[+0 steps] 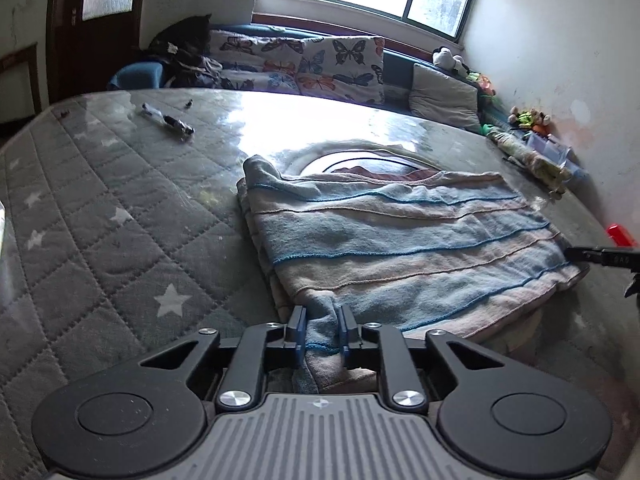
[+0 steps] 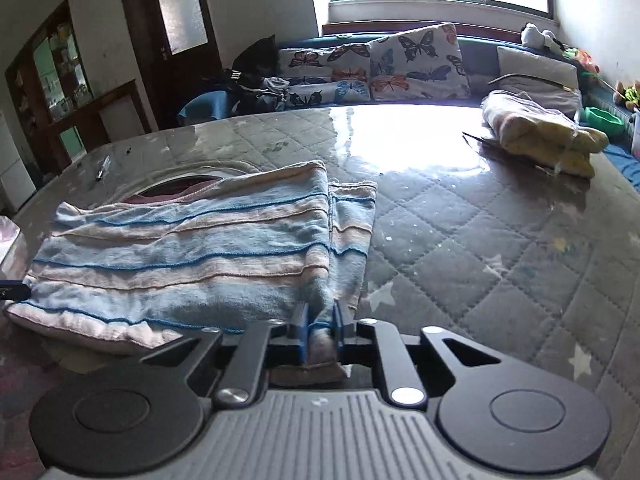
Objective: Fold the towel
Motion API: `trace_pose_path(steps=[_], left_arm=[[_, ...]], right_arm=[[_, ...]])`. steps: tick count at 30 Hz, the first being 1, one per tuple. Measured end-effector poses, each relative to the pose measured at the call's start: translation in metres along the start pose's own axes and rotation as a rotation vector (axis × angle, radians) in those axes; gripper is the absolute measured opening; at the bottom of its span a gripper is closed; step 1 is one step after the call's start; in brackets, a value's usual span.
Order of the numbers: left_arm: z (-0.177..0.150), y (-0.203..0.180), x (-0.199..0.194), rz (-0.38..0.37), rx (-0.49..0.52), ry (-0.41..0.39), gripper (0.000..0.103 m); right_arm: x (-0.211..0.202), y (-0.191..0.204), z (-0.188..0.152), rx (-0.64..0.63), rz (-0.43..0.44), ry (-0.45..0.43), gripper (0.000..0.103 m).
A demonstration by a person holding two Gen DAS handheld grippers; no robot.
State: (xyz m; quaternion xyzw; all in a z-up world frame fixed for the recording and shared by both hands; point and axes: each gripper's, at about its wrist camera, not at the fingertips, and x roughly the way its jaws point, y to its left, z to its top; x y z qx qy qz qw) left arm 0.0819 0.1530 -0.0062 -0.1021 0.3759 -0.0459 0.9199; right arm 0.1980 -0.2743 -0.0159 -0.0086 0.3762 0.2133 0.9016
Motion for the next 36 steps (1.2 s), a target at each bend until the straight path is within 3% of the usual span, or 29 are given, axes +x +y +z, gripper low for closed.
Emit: trace_pose_path(steps=[9, 12, 19, 23, 36], left_arm=[[-0.026, -0.003, -0.026, -0.115, 0.022, 0.074, 0.017], [-0.029, -0.005, -0.036, -0.112, 0.048, 0.079, 0.022], [0.006, -0.005, -0.052, -0.093, 0.085, -0.044, 0.021], [0.027, -0.013, -0.035, -0.083, 0.108, -0.072, 0.020], [0.045, -0.010, 0.038, -0.032, 0.115, -0.007, 0.020]], right_arm=[[-0.045, 0.010, -0.033, -0.076, -0.055, 0.066, 0.009], [-0.057, 0.010, -0.033, -0.077, -0.052, 0.057, 0.013], [-0.081, 0.011, -0.026, -0.074, -0.036, 0.016, 0.017], [-0.059, 0.019, -0.006, -0.087, -0.016, 0.002, 0.017], [0.024, 0.038, 0.028, -0.099, -0.018, 0.012, 0.017]])
